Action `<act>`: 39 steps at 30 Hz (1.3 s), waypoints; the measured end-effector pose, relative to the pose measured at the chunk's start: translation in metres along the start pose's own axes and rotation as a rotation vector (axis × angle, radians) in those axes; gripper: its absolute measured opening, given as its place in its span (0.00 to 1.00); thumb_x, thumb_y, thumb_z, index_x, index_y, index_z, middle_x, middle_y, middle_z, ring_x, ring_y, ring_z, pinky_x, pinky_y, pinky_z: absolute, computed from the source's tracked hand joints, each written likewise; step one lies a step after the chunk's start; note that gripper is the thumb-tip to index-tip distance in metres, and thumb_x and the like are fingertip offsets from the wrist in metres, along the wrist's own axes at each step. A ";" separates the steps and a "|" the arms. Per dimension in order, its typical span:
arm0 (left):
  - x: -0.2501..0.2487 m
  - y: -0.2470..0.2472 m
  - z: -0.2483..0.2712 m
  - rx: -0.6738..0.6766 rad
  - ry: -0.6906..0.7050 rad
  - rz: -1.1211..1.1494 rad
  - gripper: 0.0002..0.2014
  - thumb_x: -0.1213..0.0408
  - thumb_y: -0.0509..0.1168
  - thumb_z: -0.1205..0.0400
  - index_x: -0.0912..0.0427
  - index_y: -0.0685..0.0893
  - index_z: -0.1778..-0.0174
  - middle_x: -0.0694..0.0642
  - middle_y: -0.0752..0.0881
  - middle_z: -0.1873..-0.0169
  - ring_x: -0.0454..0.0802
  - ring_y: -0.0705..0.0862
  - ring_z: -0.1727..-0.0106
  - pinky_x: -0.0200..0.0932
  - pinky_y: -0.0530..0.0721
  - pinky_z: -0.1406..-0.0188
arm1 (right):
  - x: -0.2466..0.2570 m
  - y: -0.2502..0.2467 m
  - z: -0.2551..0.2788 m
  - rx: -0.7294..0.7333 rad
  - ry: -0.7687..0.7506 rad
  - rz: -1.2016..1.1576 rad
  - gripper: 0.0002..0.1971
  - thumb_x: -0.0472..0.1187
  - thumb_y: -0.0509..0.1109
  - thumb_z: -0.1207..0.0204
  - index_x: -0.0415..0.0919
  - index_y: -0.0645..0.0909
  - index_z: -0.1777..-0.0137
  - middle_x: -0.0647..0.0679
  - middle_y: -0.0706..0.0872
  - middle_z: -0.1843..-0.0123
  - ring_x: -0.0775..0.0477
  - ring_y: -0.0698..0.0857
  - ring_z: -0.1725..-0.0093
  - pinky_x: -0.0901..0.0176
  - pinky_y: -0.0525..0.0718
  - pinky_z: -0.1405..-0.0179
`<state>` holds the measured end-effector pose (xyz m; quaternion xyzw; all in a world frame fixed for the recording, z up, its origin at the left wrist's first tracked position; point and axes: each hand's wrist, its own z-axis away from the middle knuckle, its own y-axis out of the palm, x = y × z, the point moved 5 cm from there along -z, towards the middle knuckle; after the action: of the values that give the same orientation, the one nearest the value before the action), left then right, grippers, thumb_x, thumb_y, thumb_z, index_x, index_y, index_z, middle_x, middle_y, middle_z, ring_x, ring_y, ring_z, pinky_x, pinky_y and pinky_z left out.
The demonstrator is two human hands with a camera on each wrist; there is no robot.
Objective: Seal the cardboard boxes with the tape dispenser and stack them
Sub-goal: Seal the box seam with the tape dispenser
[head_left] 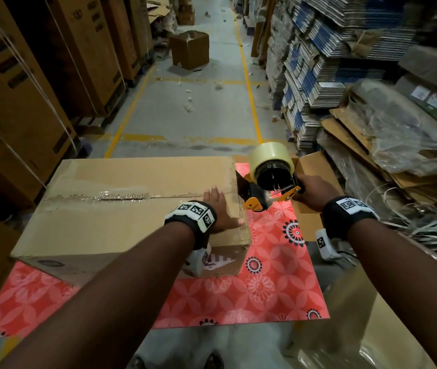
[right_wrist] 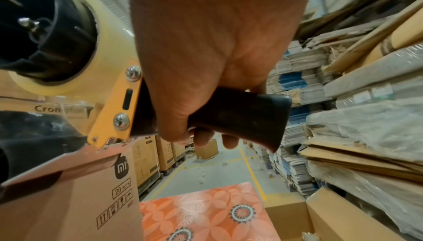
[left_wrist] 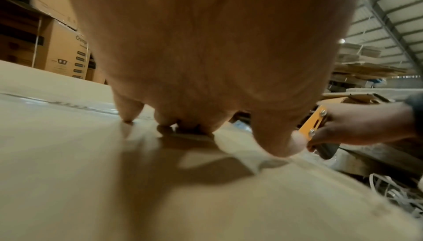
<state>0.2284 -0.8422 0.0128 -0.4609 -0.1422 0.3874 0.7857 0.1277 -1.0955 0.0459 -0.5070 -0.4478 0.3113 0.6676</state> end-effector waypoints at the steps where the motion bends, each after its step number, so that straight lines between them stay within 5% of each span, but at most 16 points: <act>1: -0.005 -0.001 -0.001 -0.018 0.008 -0.001 0.58 0.27 0.58 0.26 0.62 0.36 0.16 0.61 0.32 0.17 0.61 0.38 0.15 0.69 0.47 0.20 | 0.000 0.001 -0.001 -0.002 -0.003 -0.008 0.15 0.41 0.77 0.25 0.51 0.82 0.40 0.44 0.90 0.45 0.39 0.87 0.47 0.52 0.79 0.54; 7: -0.015 -0.004 -0.014 -0.034 0.170 0.003 0.57 0.30 0.64 0.28 0.50 0.35 0.15 0.53 0.33 0.16 0.59 0.37 0.15 0.76 0.43 0.24 | -0.004 0.004 -0.006 0.014 -0.019 -0.039 0.14 0.41 0.78 0.26 0.50 0.83 0.41 0.46 0.90 0.45 0.40 0.87 0.46 0.48 0.83 0.52; 11: -0.014 -0.003 -0.014 -0.025 0.173 -0.004 0.57 0.31 0.64 0.26 0.53 0.33 0.16 0.53 0.32 0.17 0.58 0.36 0.15 0.75 0.42 0.23 | -0.010 0.012 -0.003 0.016 -0.023 -0.119 0.15 0.36 0.79 0.28 0.45 0.83 0.42 0.42 0.88 0.46 0.39 0.87 0.47 0.43 0.86 0.48; 14: -0.014 -0.004 -0.014 -0.022 0.175 -0.008 0.57 0.31 0.63 0.26 0.55 0.33 0.16 0.53 0.31 0.17 0.57 0.36 0.15 0.75 0.43 0.23 | -0.028 0.018 0.001 0.019 0.011 -0.157 0.18 0.38 0.80 0.29 0.51 0.82 0.41 0.43 0.89 0.46 0.40 0.88 0.47 0.40 0.87 0.47; 20: -0.019 -0.003 -0.014 -0.031 0.164 -0.011 0.57 0.32 0.64 0.25 0.56 0.34 0.16 0.54 0.32 0.16 0.58 0.36 0.15 0.76 0.42 0.22 | -0.051 0.024 0.009 0.062 0.079 -0.119 0.16 0.39 0.80 0.28 0.51 0.83 0.42 0.44 0.90 0.45 0.39 0.87 0.45 0.46 0.84 0.45; 25: -0.019 -0.003 -0.013 -0.030 0.154 -0.008 0.56 0.33 0.64 0.24 0.57 0.34 0.16 0.54 0.31 0.17 0.58 0.35 0.16 0.77 0.42 0.23 | -0.022 0.030 -0.016 0.114 -0.010 -0.045 0.14 0.39 0.78 0.24 0.45 0.84 0.40 0.44 0.89 0.43 0.41 0.86 0.43 0.58 0.75 0.54; 28: -0.018 -0.003 -0.014 -0.027 0.156 -0.010 0.56 0.34 0.64 0.24 0.57 0.33 0.16 0.55 0.31 0.17 0.58 0.35 0.16 0.77 0.42 0.23 | -0.015 0.036 -0.028 0.146 -0.031 -0.053 0.15 0.41 0.78 0.24 0.43 0.83 0.38 0.42 0.87 0.41 0.40 0.85 0.41 0.58 0.74 0.52; 31: -0.018 -0.002 -0.017 -0.020 0.156 -0.011 0.57 0.34 0.64 0.24 0.57 0.33 0.16 0.55 0.31 0.17 0.58 0.34 0.16 0.77 0.42 0.24 | -0.012 0.042 -0.030 0.161 -0.048 -0.115 0.14 0.38 0.78 0.25 0.40 0.84 0.40 0.44 0.87 0.48 0.46 0.82 0.50 0.59 0.74 0.52; 39: -0.018 0.001 -0.020 -0.008 0.152 -0.013 0.57 0.33 0.64 0.25 0.58 0.34 0.16 0.55 0.30 0.17 0.60 0.34 0.16 0.79 0.42 0.25 | -0.029 0.074 -0.030 0.157 -0.059 -0.047 0.12 0.39 0.80 0.29 0.42 0.86 0.47 0.41 0.91 0.49 0.38 0.88 0.49 0.56 0.77 0.57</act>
<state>0.2278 -0.8677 0.0040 -0.4909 -0.0869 0.3455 0.7950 0.1460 -1.1109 -0.0355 -0.4332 -0.4530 0.3444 0.6989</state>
